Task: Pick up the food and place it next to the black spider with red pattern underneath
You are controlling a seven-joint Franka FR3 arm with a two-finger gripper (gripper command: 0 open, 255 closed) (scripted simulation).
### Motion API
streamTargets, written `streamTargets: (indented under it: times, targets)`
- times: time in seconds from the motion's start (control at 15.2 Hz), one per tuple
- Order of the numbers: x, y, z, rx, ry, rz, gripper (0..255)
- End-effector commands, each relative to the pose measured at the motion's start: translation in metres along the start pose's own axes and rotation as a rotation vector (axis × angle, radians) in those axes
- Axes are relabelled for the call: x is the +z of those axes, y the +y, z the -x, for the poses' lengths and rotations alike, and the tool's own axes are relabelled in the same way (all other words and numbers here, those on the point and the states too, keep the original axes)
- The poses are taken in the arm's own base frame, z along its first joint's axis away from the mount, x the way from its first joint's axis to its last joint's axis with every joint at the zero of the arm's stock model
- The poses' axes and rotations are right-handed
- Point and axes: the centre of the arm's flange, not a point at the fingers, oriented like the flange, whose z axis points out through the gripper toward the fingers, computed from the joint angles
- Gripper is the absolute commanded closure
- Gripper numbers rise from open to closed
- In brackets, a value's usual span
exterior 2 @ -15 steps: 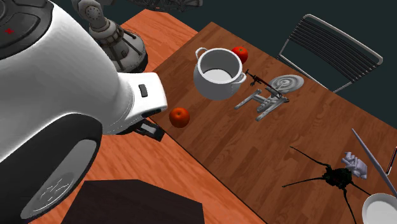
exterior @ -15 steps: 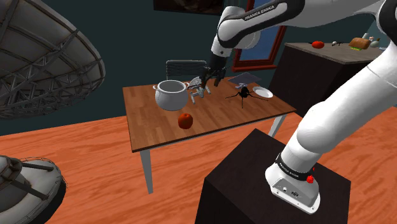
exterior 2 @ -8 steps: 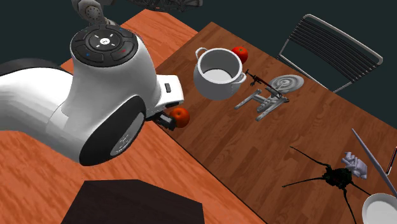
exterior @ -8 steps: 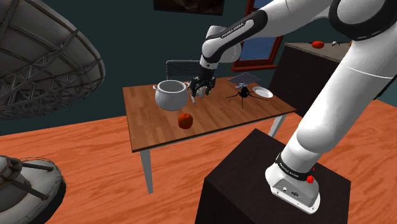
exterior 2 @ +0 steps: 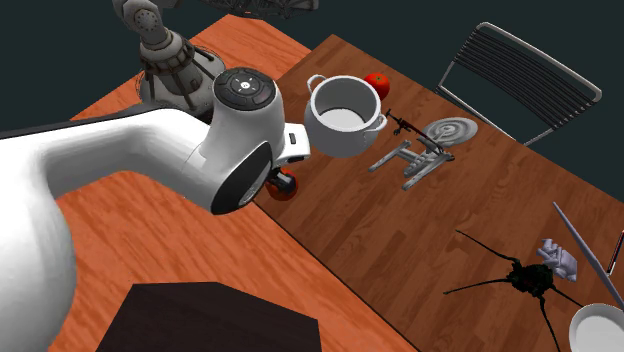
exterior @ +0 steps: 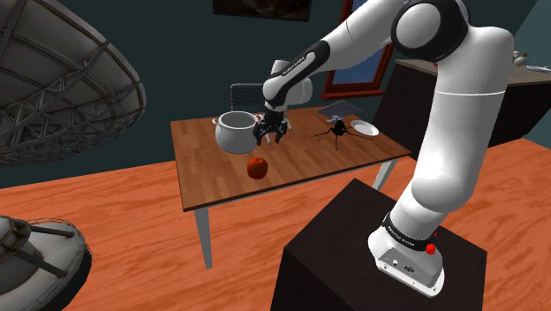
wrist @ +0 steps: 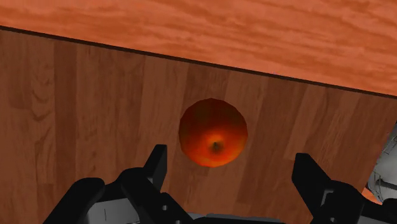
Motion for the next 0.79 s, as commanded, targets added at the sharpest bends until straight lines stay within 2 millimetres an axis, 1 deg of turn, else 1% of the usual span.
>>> streamTargets:
  times: [0.0, 0.2, 0.26, 0.66, 0.73]
  targets:
    - [0.026, -0.002, -0.018, 0.021, -0.007, 0.004, 0]
    - [0.059, 0.000, -0.041, 0.051, -0.017, 0.009, 0]
    - [0.059, 0.000, -0.041, 0.052, -0.017, 0.009, 0]
    - [0.091, 0.001, -0.040, 0.052, -0.017, 0.009, 0]
    - [0.099, 0.001, -0.040, 0.052, -0.017, 0.009, 0]
